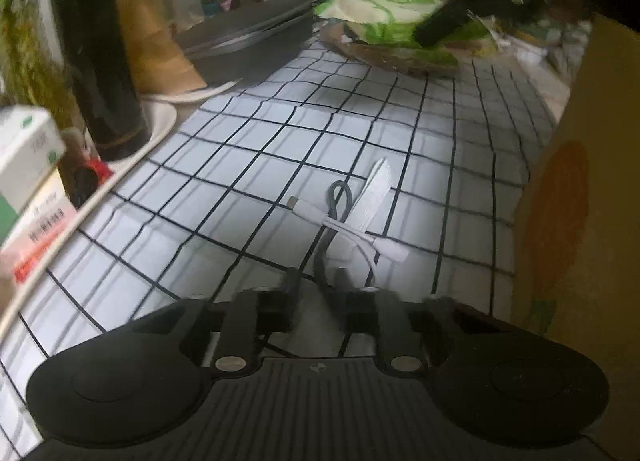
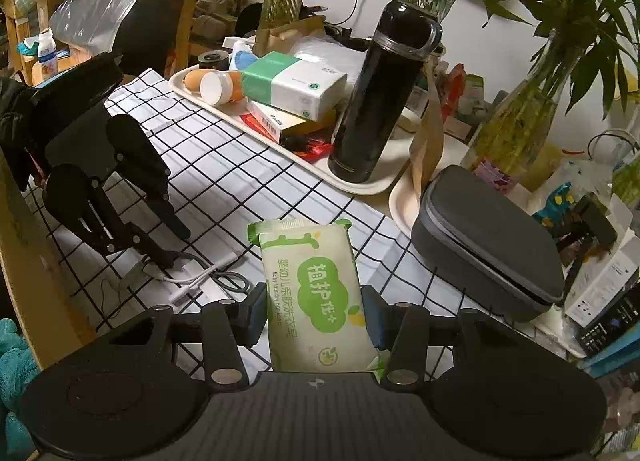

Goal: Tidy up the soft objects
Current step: 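Grasp the white earphone cable with the left tool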

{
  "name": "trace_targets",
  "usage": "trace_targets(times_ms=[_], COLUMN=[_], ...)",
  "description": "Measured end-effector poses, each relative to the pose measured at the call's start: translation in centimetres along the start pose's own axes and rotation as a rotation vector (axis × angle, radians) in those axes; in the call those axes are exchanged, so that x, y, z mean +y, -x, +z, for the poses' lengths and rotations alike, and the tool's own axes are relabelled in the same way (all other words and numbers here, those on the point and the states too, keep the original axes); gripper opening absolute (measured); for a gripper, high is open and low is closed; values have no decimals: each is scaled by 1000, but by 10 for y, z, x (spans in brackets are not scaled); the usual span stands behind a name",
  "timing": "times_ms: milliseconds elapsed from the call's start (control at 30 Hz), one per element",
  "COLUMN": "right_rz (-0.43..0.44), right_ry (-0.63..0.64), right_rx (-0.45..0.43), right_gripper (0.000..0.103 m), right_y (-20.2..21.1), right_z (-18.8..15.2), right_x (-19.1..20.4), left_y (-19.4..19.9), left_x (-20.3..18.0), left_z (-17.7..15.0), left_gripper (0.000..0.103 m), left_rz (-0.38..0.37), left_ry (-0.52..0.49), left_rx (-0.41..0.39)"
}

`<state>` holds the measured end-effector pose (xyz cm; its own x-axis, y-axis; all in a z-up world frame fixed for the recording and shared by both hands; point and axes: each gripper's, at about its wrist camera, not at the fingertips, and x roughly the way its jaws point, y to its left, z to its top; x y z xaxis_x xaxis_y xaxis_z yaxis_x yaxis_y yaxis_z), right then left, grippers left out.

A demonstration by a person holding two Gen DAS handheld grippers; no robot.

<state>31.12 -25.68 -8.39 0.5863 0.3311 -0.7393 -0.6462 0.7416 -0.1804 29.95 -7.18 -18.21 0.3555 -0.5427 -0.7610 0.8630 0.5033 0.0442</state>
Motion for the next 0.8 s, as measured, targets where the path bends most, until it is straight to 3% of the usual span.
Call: trace_targets(times_ms=[500, 800], right_rz=[-16, -38], right_ry=[0, -11], right_rx=[3, 7], right_gripper=[51, 51], right_y=[1, 2], right_z=[-3, -6], right_x=[-1, -1], left_y=[16, 53], left_x=[11, 41], left_z=[-4, -10], left_gripper=[3, 3], left_rz=[45, 207], left_ry=[-9, 95], left_rx=[46, 11])
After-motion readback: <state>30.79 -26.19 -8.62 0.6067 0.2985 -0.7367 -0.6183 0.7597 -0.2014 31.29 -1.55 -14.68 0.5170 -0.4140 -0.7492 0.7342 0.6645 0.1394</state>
